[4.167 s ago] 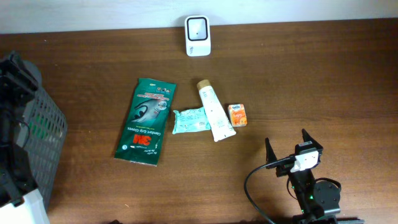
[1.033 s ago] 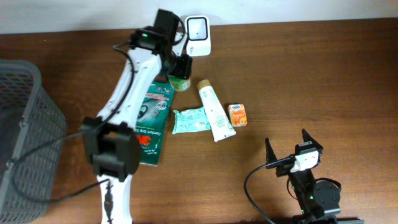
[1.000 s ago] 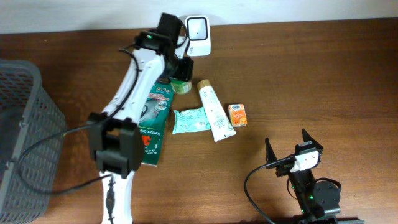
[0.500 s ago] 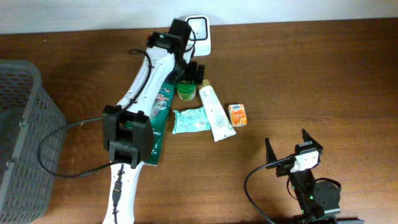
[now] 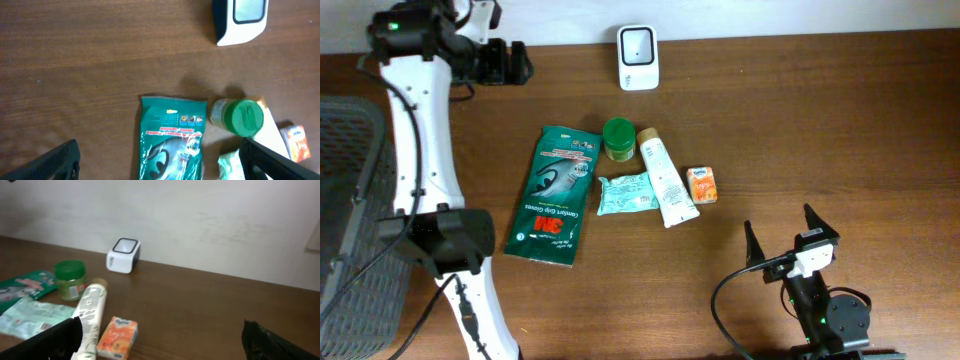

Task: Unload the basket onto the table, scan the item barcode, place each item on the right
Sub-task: 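Move the right gripper forward toward the orange tissue pack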

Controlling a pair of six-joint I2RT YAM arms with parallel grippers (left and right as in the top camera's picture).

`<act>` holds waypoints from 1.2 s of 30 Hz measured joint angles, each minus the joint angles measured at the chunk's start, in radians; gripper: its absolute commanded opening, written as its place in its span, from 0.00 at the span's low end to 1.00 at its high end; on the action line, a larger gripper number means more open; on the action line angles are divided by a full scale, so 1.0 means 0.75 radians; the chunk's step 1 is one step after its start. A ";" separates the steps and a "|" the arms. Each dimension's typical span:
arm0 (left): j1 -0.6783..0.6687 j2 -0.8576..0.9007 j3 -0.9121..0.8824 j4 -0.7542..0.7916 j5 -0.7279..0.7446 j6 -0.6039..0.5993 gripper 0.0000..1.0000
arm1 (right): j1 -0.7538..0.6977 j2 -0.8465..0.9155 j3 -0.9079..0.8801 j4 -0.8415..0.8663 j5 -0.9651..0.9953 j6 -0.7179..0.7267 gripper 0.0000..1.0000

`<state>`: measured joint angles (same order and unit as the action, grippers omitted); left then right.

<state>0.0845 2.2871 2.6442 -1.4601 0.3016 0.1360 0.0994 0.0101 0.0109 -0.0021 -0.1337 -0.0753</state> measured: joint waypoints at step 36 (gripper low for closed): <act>0.119 0.000 0.000 -0.024 0.112 0.119 0.99 | 0.000 2.226 1.821 -1.262 -0.462 0.153 0.46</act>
<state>0.1734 2.2871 2.6442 -1.4780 0.3859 0.2249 0.0994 1.6794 1.3766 -0.9489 -0.4805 0.0395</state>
